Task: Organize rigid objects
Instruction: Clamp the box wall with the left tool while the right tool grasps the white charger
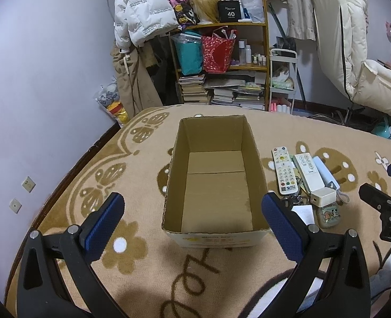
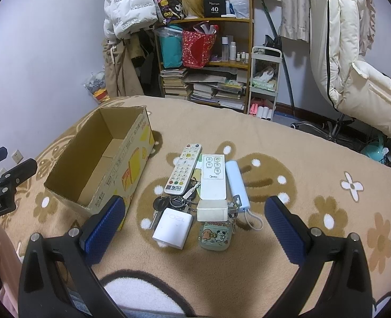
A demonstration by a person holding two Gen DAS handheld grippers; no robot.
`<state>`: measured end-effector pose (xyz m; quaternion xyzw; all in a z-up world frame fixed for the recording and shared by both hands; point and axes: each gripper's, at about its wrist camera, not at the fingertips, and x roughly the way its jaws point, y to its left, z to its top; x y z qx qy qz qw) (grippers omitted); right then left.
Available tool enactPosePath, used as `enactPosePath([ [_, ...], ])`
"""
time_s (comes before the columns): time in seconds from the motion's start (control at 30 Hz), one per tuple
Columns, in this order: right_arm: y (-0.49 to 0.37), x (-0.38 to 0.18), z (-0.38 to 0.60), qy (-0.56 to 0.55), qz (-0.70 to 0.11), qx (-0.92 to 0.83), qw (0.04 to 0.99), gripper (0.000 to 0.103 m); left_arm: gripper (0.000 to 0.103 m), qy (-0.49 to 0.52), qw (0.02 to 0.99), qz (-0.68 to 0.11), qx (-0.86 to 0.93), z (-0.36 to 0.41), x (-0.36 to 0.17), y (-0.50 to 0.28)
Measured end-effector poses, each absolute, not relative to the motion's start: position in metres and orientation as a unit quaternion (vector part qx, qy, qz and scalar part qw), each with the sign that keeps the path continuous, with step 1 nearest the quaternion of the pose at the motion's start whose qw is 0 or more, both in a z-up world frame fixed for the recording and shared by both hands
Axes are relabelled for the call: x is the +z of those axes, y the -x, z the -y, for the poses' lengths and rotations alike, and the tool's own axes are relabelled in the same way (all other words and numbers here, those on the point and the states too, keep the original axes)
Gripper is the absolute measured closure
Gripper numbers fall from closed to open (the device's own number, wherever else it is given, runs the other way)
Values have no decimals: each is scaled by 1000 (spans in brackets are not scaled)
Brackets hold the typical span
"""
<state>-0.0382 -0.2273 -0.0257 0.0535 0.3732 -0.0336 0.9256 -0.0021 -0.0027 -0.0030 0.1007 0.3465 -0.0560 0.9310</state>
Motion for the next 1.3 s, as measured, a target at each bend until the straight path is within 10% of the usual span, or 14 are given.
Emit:
enactPosePath([
  [1.3, -42, -94, 260, -105, -469, -61, 875, 0, 1, -81, 866, -489, -64, -11, -70, -115],
])
